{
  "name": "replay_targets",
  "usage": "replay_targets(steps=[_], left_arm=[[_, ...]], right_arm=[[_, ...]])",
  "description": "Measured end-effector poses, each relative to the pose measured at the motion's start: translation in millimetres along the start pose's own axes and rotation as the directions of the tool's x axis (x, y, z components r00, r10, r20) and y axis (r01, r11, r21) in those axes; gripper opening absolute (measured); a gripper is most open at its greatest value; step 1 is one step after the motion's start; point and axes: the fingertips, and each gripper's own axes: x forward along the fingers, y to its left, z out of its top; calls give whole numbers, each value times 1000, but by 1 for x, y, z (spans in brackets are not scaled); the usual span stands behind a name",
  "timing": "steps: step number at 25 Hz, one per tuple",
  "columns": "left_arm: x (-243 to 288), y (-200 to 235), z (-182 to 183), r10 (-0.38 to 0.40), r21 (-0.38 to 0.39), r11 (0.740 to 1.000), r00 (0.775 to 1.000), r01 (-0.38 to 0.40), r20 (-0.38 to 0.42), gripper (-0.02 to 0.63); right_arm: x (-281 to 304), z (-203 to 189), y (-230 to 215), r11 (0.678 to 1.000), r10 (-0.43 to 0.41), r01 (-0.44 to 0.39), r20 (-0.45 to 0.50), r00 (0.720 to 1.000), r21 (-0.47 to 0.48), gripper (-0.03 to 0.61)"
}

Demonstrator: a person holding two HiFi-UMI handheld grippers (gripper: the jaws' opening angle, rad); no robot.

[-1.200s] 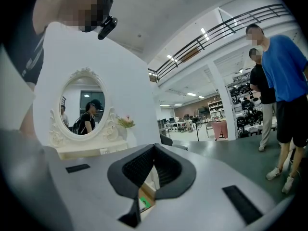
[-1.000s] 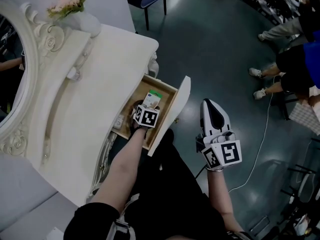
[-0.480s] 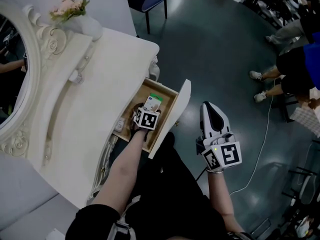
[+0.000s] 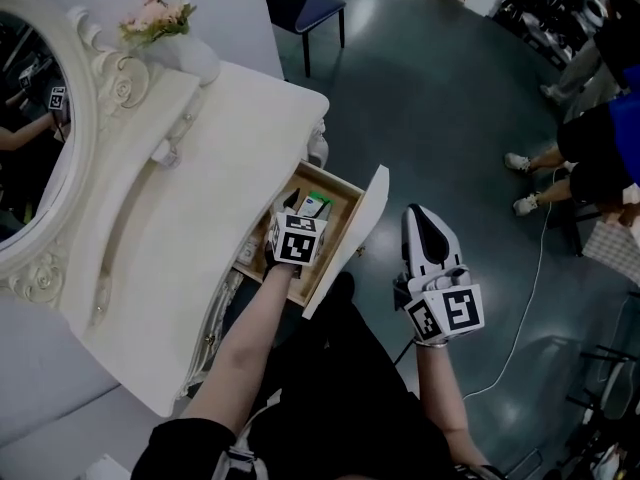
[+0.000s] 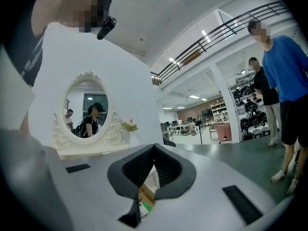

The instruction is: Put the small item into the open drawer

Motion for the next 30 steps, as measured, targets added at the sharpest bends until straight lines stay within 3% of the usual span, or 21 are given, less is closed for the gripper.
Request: replay_targets(steps=[6,15,23,30], left_arm=[[-46,11,64,40,7,999,983,-42,181,232],[-120,21,121,72,2,997,921,-79,383,166],[-177,23,141,92,-29,996,862,-89,498,91],[-208,28,138,112,-48,994,837,-102,536,35]], right_arm=[[0,6,6,1000,6,-6,23,1000,-8,-3],[-2,16,16,1000,12,-11,50,999,-22,-3],[-5,23,30,999,32,-30,69,997,-37,-3],[-6,26,42,998,50,-46,81,995,-45,-3]])
